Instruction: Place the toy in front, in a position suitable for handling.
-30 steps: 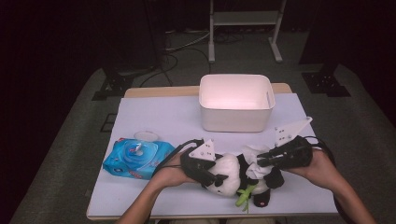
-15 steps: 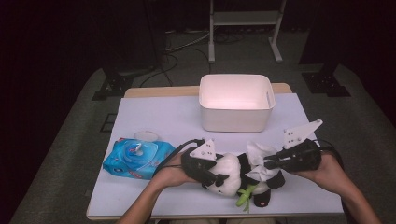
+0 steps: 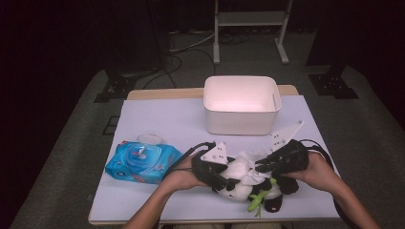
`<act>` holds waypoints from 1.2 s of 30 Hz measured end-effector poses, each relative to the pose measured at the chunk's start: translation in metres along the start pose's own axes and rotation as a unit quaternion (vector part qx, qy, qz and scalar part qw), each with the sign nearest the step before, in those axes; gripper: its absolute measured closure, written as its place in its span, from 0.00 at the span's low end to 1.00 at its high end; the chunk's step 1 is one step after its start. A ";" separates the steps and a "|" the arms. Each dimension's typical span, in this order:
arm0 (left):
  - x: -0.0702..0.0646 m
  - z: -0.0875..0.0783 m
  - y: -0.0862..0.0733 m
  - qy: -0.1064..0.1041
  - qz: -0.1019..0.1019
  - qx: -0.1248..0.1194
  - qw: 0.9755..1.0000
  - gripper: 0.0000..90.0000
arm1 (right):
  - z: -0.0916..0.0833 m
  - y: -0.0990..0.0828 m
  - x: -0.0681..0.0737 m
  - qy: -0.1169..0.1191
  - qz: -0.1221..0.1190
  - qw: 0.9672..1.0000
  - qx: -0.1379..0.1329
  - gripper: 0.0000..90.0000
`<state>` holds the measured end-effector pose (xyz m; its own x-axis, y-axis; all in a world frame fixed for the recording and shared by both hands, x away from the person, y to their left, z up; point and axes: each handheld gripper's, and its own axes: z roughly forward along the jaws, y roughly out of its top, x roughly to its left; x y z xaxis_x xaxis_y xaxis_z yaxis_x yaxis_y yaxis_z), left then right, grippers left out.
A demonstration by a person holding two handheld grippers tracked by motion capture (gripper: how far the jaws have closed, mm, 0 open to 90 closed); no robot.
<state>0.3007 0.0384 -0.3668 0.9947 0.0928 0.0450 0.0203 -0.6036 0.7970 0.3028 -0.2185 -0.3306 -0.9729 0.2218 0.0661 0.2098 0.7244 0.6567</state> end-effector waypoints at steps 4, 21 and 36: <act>0.002 -0.003 -0.002 0.000 -0.008 -0.003 1.000 0.29 | 0.000 -0.004 0.001 0.001 0.003 1.000 -0.009 0.90; 0.009 -0.006 -0.021 -0.022 -0.051 -0.018 0.998 0.31 | 0.001 0.001 0.003 0.004 -0.001 1.000 0.000 0.90; 0.004 -0.004 -0.012 -0.018 -0.040 -0.008 0.999 0.37 | 0.011 0.027 0.004 0.018 -0.021 1.000 0.001 0.90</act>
<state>0.3043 0.0497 -0.3738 0.9931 0.1104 -0.0406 0.0977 -0.5823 0.8071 0.3052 -0.1907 -0.3213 -0.9839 0.1663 0.0658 0.1681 0.7342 0.6578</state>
